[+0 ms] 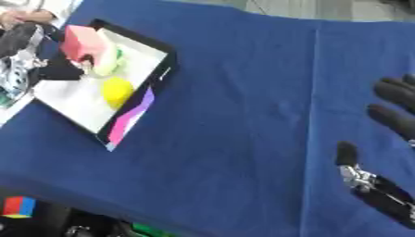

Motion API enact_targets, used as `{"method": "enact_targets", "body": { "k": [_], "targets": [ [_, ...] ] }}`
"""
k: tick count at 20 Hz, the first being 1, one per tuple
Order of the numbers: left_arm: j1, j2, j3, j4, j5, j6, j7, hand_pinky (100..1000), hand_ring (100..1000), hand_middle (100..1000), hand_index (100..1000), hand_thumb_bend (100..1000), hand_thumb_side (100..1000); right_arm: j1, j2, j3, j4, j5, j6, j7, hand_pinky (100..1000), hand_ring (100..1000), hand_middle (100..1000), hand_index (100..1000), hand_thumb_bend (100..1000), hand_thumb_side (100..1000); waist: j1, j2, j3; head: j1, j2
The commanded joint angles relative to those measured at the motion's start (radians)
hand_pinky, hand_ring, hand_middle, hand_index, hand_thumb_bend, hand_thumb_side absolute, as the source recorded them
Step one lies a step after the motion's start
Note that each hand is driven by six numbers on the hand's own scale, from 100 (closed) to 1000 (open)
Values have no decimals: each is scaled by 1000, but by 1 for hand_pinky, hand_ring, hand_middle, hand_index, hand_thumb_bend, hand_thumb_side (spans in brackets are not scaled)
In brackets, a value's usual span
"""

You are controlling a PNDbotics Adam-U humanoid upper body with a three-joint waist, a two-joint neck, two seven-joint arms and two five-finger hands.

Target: Pick up the objects with one hand, pass them to the other hand, and then place them into the box on the other side of the table.

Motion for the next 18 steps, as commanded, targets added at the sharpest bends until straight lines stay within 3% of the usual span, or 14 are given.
{"method": "enact_targets", "body": {
  "k": [1,7,10,11,12,15,18],
  "targets": [
    [-21,19,15,26,-82,3,-48,973,885,771,940,699,856,-5,-10,-16,-14,-7,1,-10,928,860,837,855,135,100,3,-25,2,-6,-14],
    [-27,14,29,32,-150,8,-98,984,887,772,948,700,834,0,-13,-22,-14,-10,4,-17,929,861,837,856,132,100,6,-27,2,-17,-13],
    [-28,13,34,24,-159,5,-104,981,881,765,941,646,808,3,-16,-24,-14,-11,6,-18,930,861,837,855,129,100,8,-29,1,-20,-12],
    [-32,6,45,14,-150,10,-96,975,850,738,900,283,754,5,-15,-26,-14,-14,8,-20,927,857,834,854,114,100,8,-29,1,-28,-12],
    [-38,-5,65,-11,-123,17,-72,955,810,702,850,100,756,7,-15,-31,-14,-22,12,-24,923,854,832,852,100,100,8,-30,3,-43,-10],
    [-35,-75,159,-155,116,-5,114,896,700,668,810,100,826,17,-34,-71,-14,-112,29,-61,898,836,819,851,100,182,6,-33,10,-99,0],
    [-5,-141,193,-292,458,-164,367,902,716,723,852,115,916,37,-79,-139,-14,-339,27,-86,855,790,786,858,100,426,4,-34,13,-143,7]
  ]
}}
